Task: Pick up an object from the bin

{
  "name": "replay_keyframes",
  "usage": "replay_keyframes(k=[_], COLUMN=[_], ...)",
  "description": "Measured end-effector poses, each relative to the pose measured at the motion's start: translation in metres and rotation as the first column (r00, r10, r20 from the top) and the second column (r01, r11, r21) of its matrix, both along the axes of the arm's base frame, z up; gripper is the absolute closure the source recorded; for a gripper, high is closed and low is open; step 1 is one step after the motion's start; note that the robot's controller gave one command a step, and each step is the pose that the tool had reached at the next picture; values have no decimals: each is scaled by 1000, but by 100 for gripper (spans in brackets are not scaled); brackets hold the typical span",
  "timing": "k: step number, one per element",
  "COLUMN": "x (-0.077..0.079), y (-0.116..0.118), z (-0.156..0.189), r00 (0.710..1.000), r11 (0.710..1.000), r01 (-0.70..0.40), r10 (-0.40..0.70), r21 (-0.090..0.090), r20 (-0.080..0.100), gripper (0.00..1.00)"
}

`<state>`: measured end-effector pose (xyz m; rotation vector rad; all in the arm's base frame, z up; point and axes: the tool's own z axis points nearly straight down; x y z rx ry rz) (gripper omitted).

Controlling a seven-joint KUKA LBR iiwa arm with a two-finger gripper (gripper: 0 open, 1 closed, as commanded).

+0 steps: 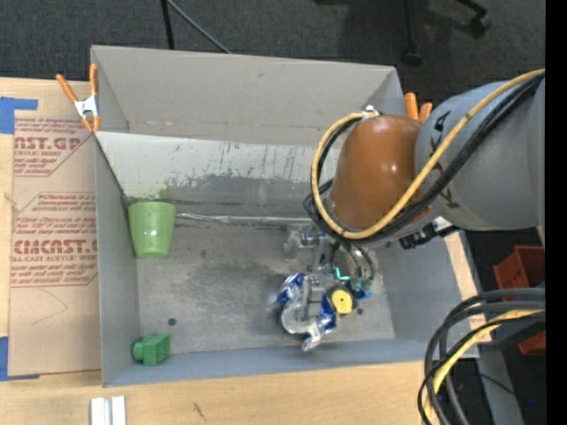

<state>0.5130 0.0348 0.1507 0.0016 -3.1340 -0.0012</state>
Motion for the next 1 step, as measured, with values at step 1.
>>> replay_keyframes(k=[1], x=[67], y=[-71], z=[-62], r00=[998], r11=[999], r01=[53], r10=[-53], r21=[-3], r20=[16], gripper=[0])
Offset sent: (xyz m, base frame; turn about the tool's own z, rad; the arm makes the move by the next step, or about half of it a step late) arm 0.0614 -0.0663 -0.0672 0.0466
